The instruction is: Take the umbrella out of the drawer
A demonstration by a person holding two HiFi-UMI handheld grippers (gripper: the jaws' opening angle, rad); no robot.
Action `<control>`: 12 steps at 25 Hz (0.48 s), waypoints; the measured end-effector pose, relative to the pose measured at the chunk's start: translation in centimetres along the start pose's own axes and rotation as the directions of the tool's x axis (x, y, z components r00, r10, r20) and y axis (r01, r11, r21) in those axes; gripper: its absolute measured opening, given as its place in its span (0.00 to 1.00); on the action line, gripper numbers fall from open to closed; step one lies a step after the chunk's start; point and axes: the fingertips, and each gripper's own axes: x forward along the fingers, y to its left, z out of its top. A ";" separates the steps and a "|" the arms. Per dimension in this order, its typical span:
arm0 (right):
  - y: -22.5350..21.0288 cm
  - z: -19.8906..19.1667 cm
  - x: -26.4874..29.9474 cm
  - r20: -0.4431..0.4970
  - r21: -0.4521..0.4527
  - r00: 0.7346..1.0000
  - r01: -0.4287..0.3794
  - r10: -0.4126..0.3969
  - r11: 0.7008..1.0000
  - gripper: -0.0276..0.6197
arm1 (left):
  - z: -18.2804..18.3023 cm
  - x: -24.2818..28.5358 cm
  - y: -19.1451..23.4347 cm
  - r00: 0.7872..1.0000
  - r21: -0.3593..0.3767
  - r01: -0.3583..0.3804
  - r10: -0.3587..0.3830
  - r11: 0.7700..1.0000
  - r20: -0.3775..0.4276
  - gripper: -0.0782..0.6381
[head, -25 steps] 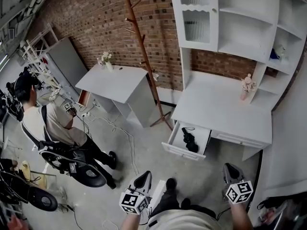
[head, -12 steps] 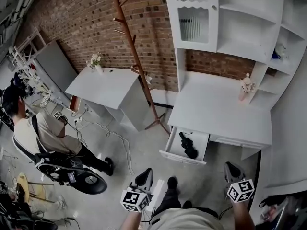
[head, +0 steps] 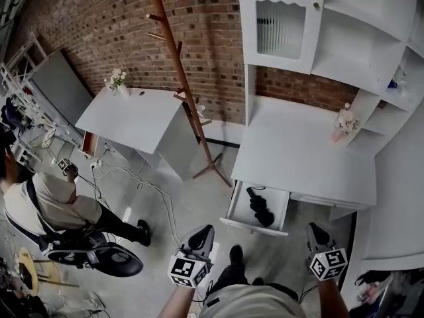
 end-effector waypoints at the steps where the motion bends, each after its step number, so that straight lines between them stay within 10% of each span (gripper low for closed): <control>1: 0.4 0.2 0.8 -0.004 -0.003 1.000 0.001 -0.001 1.000 0.09 | 0.2 0.5 0.6 1.000 0.002 0.008 -0.008 1.000 -0.005 0.15; 12: 2.0 1.0 7.5 -0.037 -0.024 0.999 0.036 -0.037 0.999 0.09 | -1.1 5.9 5.7 0.993 0.047 0.113 -0.111 0.992 -0.047 0.15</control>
